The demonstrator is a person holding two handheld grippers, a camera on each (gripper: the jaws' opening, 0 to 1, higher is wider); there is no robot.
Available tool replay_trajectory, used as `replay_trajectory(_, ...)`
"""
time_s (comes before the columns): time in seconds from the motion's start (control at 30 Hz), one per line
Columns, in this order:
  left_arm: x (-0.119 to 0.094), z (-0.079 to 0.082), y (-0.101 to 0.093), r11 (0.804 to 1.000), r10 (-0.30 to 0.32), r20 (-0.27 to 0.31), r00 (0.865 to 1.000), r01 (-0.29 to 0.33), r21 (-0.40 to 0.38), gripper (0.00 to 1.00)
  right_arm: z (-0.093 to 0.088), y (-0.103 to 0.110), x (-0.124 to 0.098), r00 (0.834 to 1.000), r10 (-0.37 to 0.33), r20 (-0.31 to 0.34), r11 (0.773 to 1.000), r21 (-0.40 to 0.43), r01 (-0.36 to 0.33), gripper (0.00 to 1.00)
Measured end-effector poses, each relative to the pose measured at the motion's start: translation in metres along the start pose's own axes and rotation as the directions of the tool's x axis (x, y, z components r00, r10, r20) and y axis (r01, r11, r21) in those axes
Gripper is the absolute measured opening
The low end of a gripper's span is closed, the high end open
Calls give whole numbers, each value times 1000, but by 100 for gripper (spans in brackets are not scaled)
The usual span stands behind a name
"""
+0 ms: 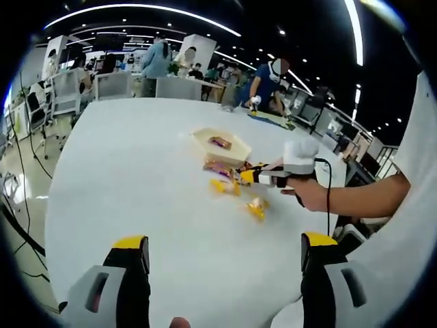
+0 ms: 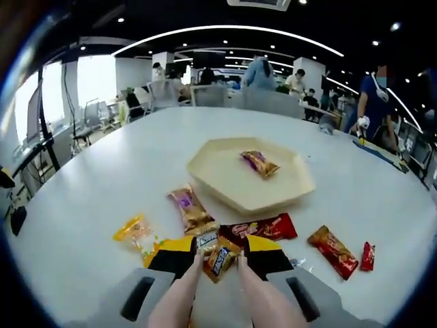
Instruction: Place the target food into the container with the food tongs after gripping and lifting it, then release it inside without dropping or visibly crushing the food.
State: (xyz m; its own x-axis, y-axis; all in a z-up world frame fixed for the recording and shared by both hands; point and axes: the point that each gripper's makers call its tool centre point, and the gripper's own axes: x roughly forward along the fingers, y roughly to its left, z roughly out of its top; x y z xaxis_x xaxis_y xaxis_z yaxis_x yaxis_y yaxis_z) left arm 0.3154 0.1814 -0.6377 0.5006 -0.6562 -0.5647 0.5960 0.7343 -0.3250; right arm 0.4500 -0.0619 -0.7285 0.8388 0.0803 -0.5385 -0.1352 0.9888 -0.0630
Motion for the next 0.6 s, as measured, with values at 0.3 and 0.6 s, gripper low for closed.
replay_trajectory(0.3,-2,1,2,1000,16,-3,1000,-16,2,91,4,3,2,999,39,-8,999,-15,-39,17)
replay_trajectory(0.6,-3,5,-7,1000,25,9,1000,-25,14,91,12,-7,-7,998,62,-1,997,43,-62,18)
